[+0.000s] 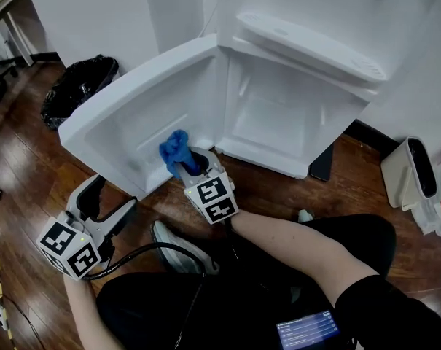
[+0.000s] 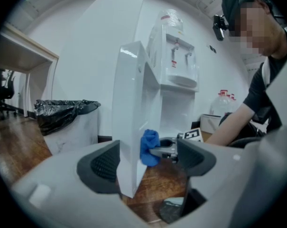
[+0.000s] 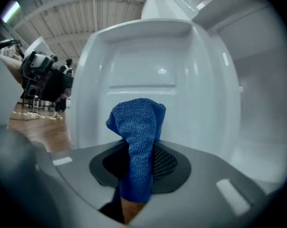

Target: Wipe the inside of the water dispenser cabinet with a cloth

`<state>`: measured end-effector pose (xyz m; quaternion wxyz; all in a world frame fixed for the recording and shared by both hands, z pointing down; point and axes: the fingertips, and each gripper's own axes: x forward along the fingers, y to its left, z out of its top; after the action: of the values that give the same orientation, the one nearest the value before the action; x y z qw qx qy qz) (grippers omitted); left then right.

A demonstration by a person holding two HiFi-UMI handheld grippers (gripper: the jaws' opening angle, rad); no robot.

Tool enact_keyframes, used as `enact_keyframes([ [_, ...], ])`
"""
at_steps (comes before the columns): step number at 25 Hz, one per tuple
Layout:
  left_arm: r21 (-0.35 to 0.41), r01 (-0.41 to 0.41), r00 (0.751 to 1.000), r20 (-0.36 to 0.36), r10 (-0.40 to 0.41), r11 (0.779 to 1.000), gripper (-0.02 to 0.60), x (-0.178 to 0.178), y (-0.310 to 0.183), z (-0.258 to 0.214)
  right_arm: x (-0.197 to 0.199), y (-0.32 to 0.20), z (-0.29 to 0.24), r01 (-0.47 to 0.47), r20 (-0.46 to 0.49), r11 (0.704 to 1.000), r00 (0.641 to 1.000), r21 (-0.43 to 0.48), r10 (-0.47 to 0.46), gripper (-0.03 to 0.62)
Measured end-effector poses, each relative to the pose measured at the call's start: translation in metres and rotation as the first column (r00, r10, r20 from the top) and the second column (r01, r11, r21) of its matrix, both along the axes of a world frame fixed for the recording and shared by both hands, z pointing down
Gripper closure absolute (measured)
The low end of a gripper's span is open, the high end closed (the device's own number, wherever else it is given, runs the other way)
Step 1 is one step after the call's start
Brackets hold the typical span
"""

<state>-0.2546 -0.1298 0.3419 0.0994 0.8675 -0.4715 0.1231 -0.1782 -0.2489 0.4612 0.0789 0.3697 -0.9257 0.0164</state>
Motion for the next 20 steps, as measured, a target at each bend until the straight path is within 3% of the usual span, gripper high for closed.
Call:
enact_keyframes([
  [4,-0.01,-0.003,1.0,0.001,0.003,1.0,0.202,0.0,0.003,0.002,0.065,-0.043,0.016,-0.174,-0.087,0.983,0.982,-0.05,0.169,0.487],
  [9,0.004,-0.019,1.0,-0.007,0.019,1.0,0.202,-0.003,0.002,0.006,0.104,-0.035,0.02,-0.158,-0.09,0.972,0.985,-0.172,0.145,0.487],
  [11,0.008,-0.027,1.0,-0.007,0.027,1.0,0.202,-0.004,0.001,0.009,0.131,-0.035,0.042,-0.249,-0.105,0.93,0.968,-0.269,0.228,0.487],
  [13,0.004,-0.029,1.0,-0.011,0.029,1.0,0.202,-0.002,0.003,0.01,0.155,-0.039,0.063,-0.34,-0.098,0.865,0.94,-0.368,0.328,0.487],
  [15,0.001,-0.031,0.999,-0.019,0.031,1.0,0.202,-0.001,0.004,0.01,0.159,-0.048,0.073,-0.36,-0.085,0.817,0.928,-0.451,0.362,0.487],
  [18,-0.002,-0.029,0.999,-0.028,0.029,1.0,0.202,-0.001,0.005,0.01,0.148,-0.062,0.067,-0.327,-0.062,0.767,0.933,-0.553,0.353,0.487],
  [20,-0.002,-0.03,0.999,-0.028,0.03,1.0,0.202,0.0,0.005,0.01,0.146,-0.066,0.05,-0.32,-0.051,0.761,0.934,-0.564,0.354,0.487],
])
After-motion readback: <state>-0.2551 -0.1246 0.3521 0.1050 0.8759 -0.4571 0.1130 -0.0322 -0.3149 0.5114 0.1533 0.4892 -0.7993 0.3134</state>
